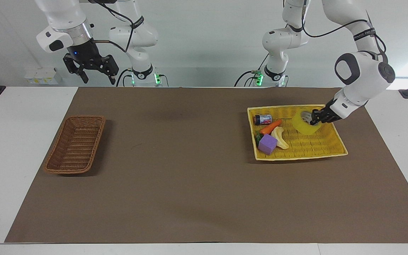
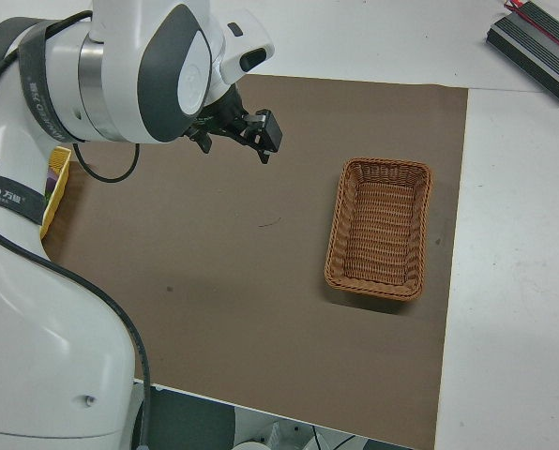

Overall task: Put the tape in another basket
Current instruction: 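Reach the left gripper into the yellow basket and grasp the tape roll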

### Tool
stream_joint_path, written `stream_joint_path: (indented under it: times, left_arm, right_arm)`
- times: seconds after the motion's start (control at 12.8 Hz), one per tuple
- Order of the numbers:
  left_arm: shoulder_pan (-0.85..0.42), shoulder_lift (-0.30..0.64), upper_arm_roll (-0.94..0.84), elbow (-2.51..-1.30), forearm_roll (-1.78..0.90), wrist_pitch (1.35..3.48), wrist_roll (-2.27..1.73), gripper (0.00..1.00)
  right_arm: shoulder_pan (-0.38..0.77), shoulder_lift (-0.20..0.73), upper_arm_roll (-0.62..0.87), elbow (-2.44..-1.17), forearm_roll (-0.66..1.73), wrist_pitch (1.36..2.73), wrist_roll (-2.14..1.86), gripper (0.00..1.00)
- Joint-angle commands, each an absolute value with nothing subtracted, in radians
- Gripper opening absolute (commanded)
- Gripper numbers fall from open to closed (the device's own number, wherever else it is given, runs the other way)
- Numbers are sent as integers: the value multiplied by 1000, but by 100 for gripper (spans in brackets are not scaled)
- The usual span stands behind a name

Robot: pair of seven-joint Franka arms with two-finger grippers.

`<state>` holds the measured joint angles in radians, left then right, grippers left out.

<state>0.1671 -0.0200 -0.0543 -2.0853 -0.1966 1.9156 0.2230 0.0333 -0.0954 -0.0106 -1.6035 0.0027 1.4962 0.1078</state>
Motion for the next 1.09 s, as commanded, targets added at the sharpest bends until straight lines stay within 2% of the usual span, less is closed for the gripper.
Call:
stream_joint_path:
  times: [0.0, 0.23, 0.47, 0.7, 0.86, 1.02]
  left_arm:
    - [157, -20, -61, -2005, -212, 1858, 122, 0]
    - [103, -20, -75, -1999, -212, 1867, 26, 0]
    - [-36, -12, -80, -1967, -213, 1876, -159, 0]
    - [-179, -8, -80, -1954, -276, 1899, -357, 0]
    - [-247, -11, -80, -1953, -328, 1916, -449, 0]
    - [-302, -8, -80, -1941, -392, 1937, -526, 0]
  right_arm:
    - [29, -114, -8, -1617, 24, 1488, 87, 100]
    - [46, -127, 5, -1617, 43, 1483, 87, 100]
    - [71, -134, 9, -1644, 64, 1500, 104, 100]
    - [72, -140, 9, -1696, 205, 1497, 103, 100]
    - [112, -141, 9, -1738, 279, 1509, 107, 100]
    - [114, -140, 9, -1793, 407, 1596, 156, 100]
